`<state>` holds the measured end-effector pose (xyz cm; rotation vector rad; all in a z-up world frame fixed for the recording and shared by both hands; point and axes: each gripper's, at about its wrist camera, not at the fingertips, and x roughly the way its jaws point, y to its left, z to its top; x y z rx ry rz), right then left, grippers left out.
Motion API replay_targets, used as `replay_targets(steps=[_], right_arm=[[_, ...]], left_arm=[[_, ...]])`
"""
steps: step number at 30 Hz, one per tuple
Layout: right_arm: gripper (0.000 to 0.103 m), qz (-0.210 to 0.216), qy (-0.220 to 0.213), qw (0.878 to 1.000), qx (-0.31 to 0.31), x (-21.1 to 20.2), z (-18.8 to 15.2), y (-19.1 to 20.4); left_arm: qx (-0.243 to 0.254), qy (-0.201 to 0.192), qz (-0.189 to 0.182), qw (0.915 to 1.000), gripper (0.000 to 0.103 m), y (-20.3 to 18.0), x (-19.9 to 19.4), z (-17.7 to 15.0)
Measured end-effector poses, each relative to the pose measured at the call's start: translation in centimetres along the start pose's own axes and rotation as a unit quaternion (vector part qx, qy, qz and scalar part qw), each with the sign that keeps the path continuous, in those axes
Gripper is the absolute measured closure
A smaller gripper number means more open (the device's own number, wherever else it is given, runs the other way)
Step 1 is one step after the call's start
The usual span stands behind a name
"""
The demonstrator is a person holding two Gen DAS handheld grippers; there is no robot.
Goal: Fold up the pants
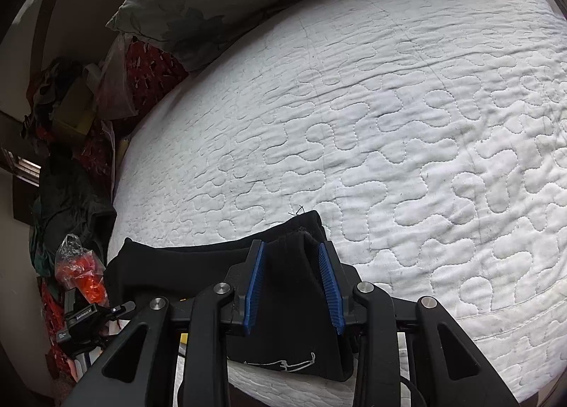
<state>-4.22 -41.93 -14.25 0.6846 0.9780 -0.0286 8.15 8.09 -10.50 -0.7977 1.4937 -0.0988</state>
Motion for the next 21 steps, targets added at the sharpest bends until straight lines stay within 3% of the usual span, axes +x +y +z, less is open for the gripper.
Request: replay_targets(steps=[4,5,10,15,21], right_arm=[[0.070,0.003,0.000,1.000,-0.009,-0.2,0.2,-0.2],[0.073,0.000,0.001,1.000,-0.013,-0.2,0.2,-0.1],[0.100,-0.019,-0.004,0.999,-0.032,-0.1,0.6,0.2],[0.100,0.016,-0.028,0.999,-0.022,-2.0,1.8,0.7],[0.100,-0.012,-0.010,1.000,-0.013,-0.4,1.4,-0.7]], left_arm=[[-0.012,0.001,0.008,0.9999,0.097,0.3,-0.3,0.0],[-0.014,0.001,0.011,0.9998,0.100,0.3,-0.3,0.0],[-0.011,-0.003,0.009,0.9999,0.101,0.2,-1.4,-0.7],[-0.010,0.007,0.017,0.9998,0.101,1.1,0.1,-1.2],[-0.023,0.014,0.017,0.9995,0.101,1.6,0.5,-1.1]])
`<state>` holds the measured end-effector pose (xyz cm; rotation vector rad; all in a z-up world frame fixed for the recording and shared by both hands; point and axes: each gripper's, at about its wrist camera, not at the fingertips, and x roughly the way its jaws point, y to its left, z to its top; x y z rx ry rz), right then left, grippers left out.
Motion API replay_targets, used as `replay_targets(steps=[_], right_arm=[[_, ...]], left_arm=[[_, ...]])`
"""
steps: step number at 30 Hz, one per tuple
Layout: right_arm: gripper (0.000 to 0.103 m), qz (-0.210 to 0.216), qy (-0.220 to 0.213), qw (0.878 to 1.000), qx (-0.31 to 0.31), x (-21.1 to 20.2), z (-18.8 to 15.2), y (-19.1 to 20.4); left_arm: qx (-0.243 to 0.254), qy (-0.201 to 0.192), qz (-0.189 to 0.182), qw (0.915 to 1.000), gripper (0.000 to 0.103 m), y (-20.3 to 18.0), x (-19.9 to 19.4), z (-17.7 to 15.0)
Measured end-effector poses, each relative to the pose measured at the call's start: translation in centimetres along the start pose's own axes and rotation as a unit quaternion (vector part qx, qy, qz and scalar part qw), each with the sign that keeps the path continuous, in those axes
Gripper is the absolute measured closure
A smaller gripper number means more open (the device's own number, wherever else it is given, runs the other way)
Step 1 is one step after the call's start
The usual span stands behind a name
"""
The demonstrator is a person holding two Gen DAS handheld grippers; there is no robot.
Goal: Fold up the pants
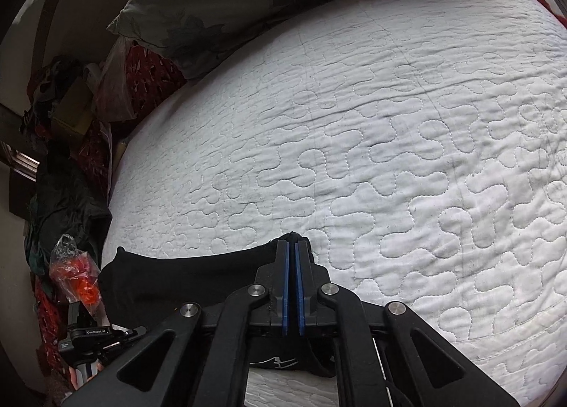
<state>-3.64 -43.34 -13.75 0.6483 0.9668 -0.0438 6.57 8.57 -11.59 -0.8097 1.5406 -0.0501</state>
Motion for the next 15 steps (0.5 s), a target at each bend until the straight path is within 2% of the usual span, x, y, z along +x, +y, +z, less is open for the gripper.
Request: replay_targets(steps=[3,5,9,12,13,14,15], right_arm=[[0.094,-0.006,0.007,1.000,0.000,0.5,-0.2,-0.3],[0.094,-0.005,0.013,1.000,0.004,0.5,-0.1,-0.5],[0.091,-0.006,0.006,1.000,0.013,-0.7,-0.1,-1.3],[0.091,-0.006,-0.020,1.000,0.002,-2.4,-0.2,-0.7],[0.091,-0.003,-0.029,0.999,-0.013,-3.0,-0.1,0.1],[0.090,0.003,-0.033,0.999,-0.030,-3.3,-0.1,1.1],[0.088,0.013,-0.033,0.998,-0.047,-3.5,-0.1,2.3]], left_arm=[[-0.007,-0.006,-0.001,1.0000,0.096,0.3,-0.6,-0.3],[-0.007,-0.008,-0.006,0.9999,0.084,0.6,-1.1,-0.8],[0.004,-0.027,-0.036,0.9990,0.084,0.6,-3.3,-0.9],[0.032,-0.078,-0.014,0.9963,0.084,-0.7,-6.5,0.5],[0.035,-0.091,-0.010,0.9951,0.082,-0.9,-7.4,1.1],[0.042,-0.095,-0.015,0.9945,0.072,-1.2,-8.1,1.9],[0.046,-0.095,-0.015,0.9943,0.067,-1.5,-8.7,2.5]])
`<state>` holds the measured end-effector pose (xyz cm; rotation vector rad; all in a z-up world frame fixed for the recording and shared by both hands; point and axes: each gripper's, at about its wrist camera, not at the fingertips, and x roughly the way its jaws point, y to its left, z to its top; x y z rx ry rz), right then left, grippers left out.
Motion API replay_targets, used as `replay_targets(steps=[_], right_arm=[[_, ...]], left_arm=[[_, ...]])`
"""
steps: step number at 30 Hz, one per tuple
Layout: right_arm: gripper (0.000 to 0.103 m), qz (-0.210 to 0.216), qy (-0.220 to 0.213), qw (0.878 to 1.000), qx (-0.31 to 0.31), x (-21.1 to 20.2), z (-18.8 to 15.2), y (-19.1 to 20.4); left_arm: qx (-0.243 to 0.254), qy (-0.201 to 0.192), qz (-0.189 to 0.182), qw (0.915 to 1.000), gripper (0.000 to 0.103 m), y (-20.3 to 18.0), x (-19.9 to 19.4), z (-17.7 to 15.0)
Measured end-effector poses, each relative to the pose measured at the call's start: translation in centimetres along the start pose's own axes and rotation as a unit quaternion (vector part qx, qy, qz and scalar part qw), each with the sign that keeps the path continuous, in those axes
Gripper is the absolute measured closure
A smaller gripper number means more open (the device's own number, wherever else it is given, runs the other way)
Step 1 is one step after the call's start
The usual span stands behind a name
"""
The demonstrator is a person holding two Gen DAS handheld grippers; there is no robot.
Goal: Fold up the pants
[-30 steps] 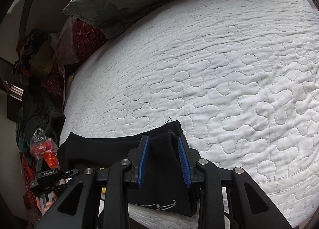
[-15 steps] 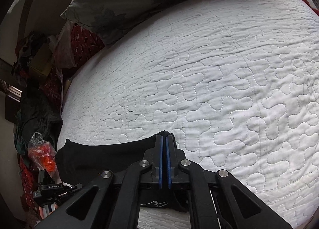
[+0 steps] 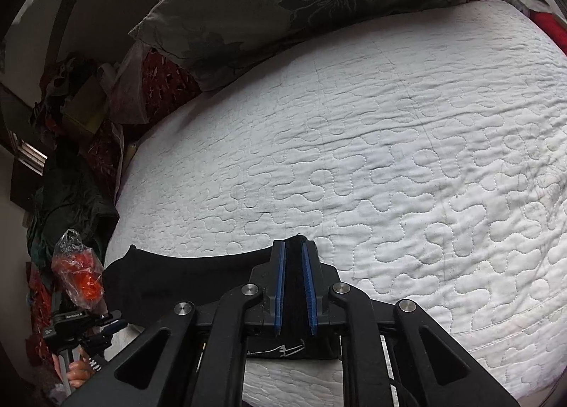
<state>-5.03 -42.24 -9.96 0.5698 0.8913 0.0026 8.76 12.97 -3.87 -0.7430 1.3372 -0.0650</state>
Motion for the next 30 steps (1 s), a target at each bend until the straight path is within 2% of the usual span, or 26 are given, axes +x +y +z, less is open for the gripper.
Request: replay_targets(steps=[1,3,10,13,16,18,20,22,23,25,26,27,30], right_arm=[[0.087,0.015,0.002,1.000,-0.016,0.0,0.1,1.3],[0.078,0.048,0.016,0.998,-0.045,0.8,0.3,4.4],[0.077,0.141,0.094,0.978,-0.125,9.0,-0.2,17.4],[0.077,0.142,0.118,0.971,-0.155,12.7,-1.0,22.0],[0.075,0.118,0.115,0.970,-0.176,15.2,-1.2,24.4],[0.056,0.105,0.126,0.969,-0.186,16.9,-1.3,24.9],[0.054,0.094,0.143,0.966,-0.196,18.3,-1.4,25.2],[0.055,0.087,0.152,0.961,-0.215,19.4,-1.8,25.8],[0.059,0.086,0.155,0.957,-0.228,19.8,-2.1,26.0],[0.094,0.071,0.156,0.950,-0.262,20.2,-2.9,26.7],[0.099,0.057,0.158,0.946,-0.277,20.5,-3.2,27.0],[0.100,0.053,0.157,0.945,-0.283,20.4,-3.2,27.0],[0.100,0.042,0.147,0.952,-0.266,20.3,-2.5,26.1]], left_arm=[[0.001,-0.003,0.003,1.0000,0.061,-0.2,-0.3,0.7],[0.008,-0.007,0.014,0.9998,0.060,-0.7,-0.4,2.0],[0.001,-0.002,0.019,0.9998,0.060,-0.4,0.9,4.9],[-0.007,-0.006,0.021,0.9997,0.060,0.8,0.9,5.9],[-0.002,-0.022,0.030,0.9993,0.060,1.4,0.6,6.9],[-0.001,-0.027,0.022,0.9994,0.060,1.8,0.5,7.5],[0.003,-0.018,0.023,0.9996,0.059,2.0,1.1,7.8],[0.011,-0.008,0.047,0.9988,0.059,1.6,2.2,8.3],[0.014,-0.009,0.068,0.9975,0.061,1.5,2.7,8.5],[0.012,-0.005,0.096,0.9953,0.071,1.4,3.6,9.1],[0.005,-0.006,0.092,0.9957,0.071,1.6,3.8,9.2],[-0.003,-0.007,0.086,0.9962,0.071,1.9,3.8,9.2],[-0.010,-0.014,0.070,0.9974,0.071,2.4,3.7,8.9]])
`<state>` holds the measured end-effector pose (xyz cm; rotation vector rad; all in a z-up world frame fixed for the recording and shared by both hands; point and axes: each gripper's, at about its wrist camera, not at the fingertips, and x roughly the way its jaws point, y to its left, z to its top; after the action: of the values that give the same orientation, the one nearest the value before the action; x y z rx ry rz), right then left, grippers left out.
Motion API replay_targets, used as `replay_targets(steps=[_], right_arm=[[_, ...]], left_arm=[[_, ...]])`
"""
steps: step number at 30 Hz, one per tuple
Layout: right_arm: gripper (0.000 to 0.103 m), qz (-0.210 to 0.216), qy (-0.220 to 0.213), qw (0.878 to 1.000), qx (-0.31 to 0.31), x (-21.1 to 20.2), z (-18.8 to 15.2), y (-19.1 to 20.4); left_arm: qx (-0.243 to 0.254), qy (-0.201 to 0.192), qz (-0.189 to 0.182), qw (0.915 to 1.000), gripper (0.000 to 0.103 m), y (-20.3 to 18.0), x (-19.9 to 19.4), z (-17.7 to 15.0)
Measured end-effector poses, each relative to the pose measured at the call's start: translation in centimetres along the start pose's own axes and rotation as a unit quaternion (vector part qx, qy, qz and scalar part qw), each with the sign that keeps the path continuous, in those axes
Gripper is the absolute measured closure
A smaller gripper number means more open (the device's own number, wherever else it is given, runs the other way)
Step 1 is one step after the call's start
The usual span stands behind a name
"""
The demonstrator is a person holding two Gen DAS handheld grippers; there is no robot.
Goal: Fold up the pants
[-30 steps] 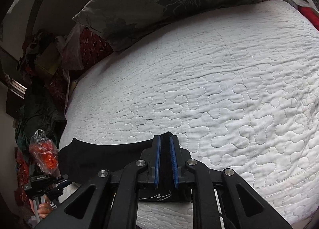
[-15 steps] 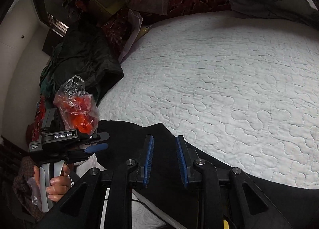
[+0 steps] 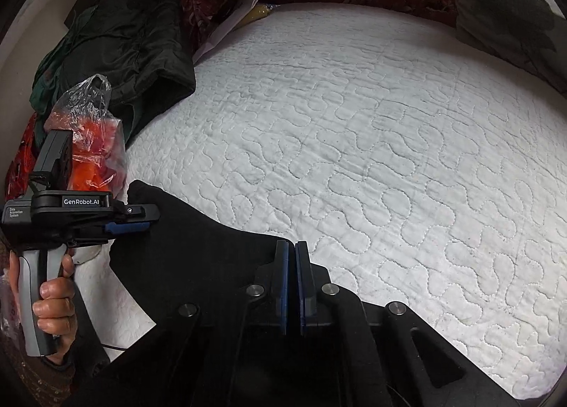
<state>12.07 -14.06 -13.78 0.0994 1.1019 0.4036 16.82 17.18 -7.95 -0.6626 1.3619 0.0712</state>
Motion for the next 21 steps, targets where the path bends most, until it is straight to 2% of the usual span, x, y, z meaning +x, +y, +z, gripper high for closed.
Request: replay_targets(steps=[4,7,9,11,12,17,21], right_arm=[[0.101,-0.008,0.010,1.000,0.025,1.0,-0.5,-1.4],[0.091,0.009,0.004,0.999,0.042,-0.1,-0.4,-1.5],[0.090,0.021,-0.007,0.998,0.054,-1.8,-0.9,-2.0],[0.087,0.028,-0.015,0.997,0.063,-3.7,-1.8,-2.8],[0.085,0.029,-0.018,0.997,0.068,-4.7,-2.5,-3.4],[0.080,0.022,-0.033,0.993,0.112,-10.7,-6.7,-8.5],[0.066,-0.004,-0.063,0.984,0.165,-16.6,-11.0,-14.4]], left_arm=[[-0.011,0.006,-0.033,0.9994,0.071,1.1,-0.8,-0.4],[-0.014,0.001,-0.041,0.9991,0.069,1.4,-2.5,-1.9],[-0.011,-0.004,-0.045,0.9989,0.060,1.2,-3.3,-3.6],[-0.013,0.000,-0.058,0.9983,0.043,0.7,-3.5,-5.7],[-0.013,0.006,-0.068,0.9976,0.041,0.2,-3.3,-7.0],[0.029,0.070,-0.101,0.9920,0.041,-5.3,-0.4,-14.1],[0.086,0.121,-0.097,0.9842,0.041,-11.4,2.7,-20.3]])
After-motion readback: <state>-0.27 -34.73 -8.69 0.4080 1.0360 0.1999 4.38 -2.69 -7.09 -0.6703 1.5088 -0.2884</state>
